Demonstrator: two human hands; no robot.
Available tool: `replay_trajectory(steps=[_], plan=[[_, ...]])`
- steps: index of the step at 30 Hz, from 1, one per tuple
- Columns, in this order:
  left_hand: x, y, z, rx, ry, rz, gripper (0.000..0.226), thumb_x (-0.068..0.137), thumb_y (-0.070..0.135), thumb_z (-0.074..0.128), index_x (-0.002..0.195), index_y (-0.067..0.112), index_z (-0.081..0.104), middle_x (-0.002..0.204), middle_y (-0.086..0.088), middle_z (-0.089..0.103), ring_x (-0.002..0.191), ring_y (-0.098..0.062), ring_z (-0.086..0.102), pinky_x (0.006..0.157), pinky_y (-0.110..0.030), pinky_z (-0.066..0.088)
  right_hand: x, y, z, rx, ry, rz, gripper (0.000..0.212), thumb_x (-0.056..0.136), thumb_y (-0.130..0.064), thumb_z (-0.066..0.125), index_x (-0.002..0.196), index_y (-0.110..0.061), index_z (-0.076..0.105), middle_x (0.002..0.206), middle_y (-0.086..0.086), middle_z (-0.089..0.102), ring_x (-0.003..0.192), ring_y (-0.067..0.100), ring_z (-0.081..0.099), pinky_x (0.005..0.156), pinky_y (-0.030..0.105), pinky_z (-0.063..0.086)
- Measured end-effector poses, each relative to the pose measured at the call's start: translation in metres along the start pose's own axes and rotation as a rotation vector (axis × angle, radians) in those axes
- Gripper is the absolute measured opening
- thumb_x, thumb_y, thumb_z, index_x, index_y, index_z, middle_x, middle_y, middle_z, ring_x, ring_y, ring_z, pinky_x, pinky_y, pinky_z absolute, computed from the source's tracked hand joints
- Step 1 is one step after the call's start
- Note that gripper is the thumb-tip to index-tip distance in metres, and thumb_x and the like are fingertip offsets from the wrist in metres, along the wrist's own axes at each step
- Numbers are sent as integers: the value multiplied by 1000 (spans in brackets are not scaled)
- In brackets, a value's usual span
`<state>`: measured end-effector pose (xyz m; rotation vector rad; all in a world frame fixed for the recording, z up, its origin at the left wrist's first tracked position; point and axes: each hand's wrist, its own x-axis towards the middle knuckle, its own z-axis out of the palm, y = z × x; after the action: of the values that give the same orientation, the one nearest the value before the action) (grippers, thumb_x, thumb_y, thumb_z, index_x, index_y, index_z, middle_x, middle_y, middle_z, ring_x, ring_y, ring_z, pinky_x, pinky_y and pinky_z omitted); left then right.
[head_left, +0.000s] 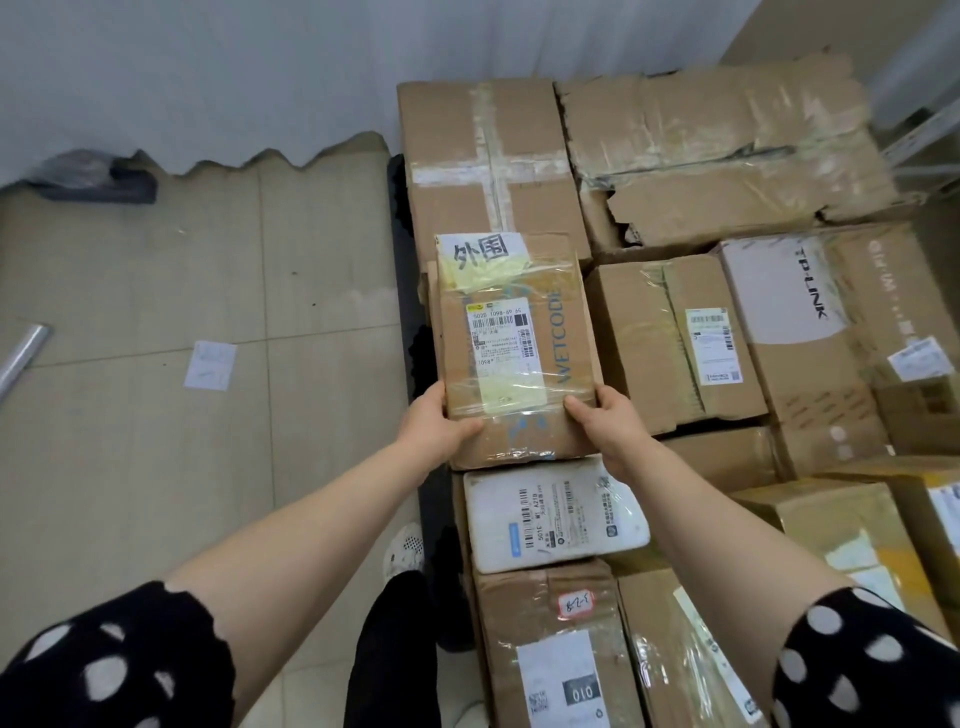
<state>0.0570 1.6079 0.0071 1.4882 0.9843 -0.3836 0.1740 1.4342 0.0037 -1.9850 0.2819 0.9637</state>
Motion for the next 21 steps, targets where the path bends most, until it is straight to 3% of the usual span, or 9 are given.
replay_trajectory(steps=[10,16,21], plan=[[-3,5,0,27,48,-23,47,80,10,73,122,16,53,121,-5,62,111,-24,59,97,-46,49,2,-5,2,-30,-46,11,32,93,-13,56,125,-10,54,120,9,62,110,24,58,96,37,48],[-3,4,0,36,47,-43,46,81,7,72,123,13,52,121,-6,61,111,-24,58,98,-45,48,-5,-7,5,-45,-58,14,32,96,-10,52,127,-6,52,119,9,60,103,20,56,86,29,44],[1,4,0,115,31,-54,49,80,12,74,123,15,52,122,-4,61,111,-24,58,98,-44,48,-8,-10,7,-130,-31,-7,34,96,-13,48,130,-11,47,121,5,58,104,18,52,90,29,42]])
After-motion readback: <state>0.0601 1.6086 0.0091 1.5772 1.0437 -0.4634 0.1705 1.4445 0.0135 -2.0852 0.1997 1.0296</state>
